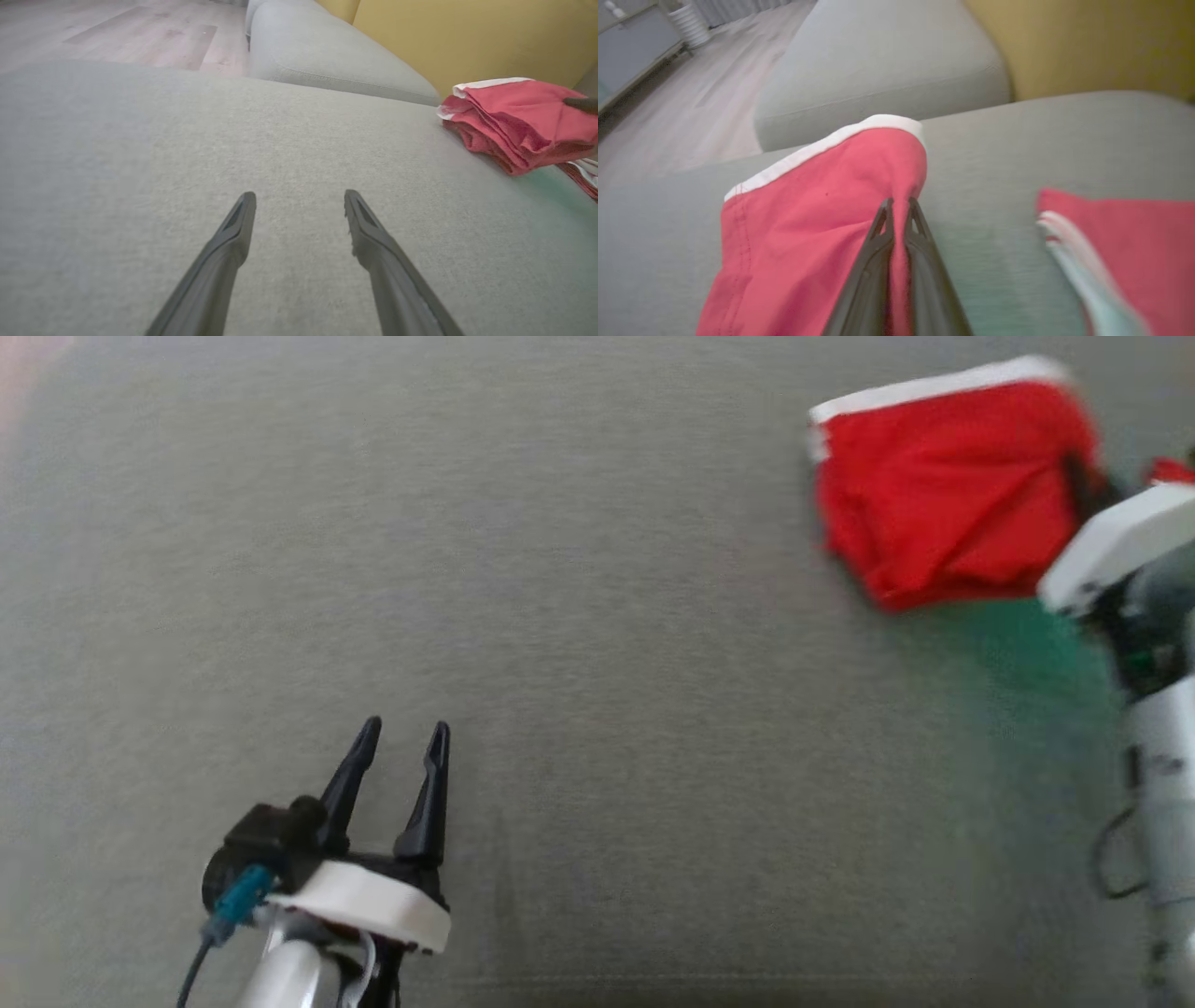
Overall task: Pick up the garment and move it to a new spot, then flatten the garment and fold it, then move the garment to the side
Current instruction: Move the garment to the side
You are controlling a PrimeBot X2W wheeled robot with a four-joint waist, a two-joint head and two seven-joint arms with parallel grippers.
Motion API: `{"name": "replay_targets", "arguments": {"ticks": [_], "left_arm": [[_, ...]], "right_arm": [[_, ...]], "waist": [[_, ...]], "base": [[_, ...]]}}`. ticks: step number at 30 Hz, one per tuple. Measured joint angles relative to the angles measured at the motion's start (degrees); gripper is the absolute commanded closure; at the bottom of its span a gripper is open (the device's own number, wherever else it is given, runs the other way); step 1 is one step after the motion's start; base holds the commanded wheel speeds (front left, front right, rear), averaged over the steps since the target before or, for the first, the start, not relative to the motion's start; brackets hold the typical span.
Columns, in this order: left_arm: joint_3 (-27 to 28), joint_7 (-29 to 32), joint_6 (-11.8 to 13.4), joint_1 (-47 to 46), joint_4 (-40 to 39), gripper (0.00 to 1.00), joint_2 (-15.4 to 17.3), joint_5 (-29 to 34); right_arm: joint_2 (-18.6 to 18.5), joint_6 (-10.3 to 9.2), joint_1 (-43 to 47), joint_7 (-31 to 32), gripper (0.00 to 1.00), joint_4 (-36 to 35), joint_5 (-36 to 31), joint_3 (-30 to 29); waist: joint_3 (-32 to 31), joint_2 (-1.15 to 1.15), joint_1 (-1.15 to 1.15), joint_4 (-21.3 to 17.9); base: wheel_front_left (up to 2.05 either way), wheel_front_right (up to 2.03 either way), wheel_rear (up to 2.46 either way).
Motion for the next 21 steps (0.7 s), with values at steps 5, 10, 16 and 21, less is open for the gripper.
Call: {"name": "replay_targets", "arguments": {"ticks": [5,10,16,21], "left_arm": [[0.1,0.0,-0.6,-3.7,-0.2,0.00,0.0,1.5],[0.6,0.0,-1.2,-4.8,-0.2,0.00,-0.1,2.8],[1.8,0.0,-1.4,-5.5,-0.1,0.00,0.3,3.7],[2.0,0.0,-1.5,-5.9,0.0,0.00,0.7,3.7]], "right_arm": [[-5.7,0.01,0.1,3.6,1.00,-5.1,-0.1,-3.0],[-8.6,0.00,0.7,7.9,1.00,-8.2,-0.1,-7.7],[-10.6,0.01,1.2,12.5,1.00,-8.2,-3.1,-13.1],[-11.5,0.00,2.0,12.3,0.35,-5.6,-8.6,-14.9]], "waist": [[2.0,0.00,0.00,-5.3],[5.1,0.00,0.01,-8.2],[8.2,0.00,0.01,-9.8],[9.6,0.00,0.00,-9.6]], "base": [[0.00,0.00,0.00],[0.00,0.00,0.00],[0.00,0.00,0.00],[0.00,0.00,0.00]]}}
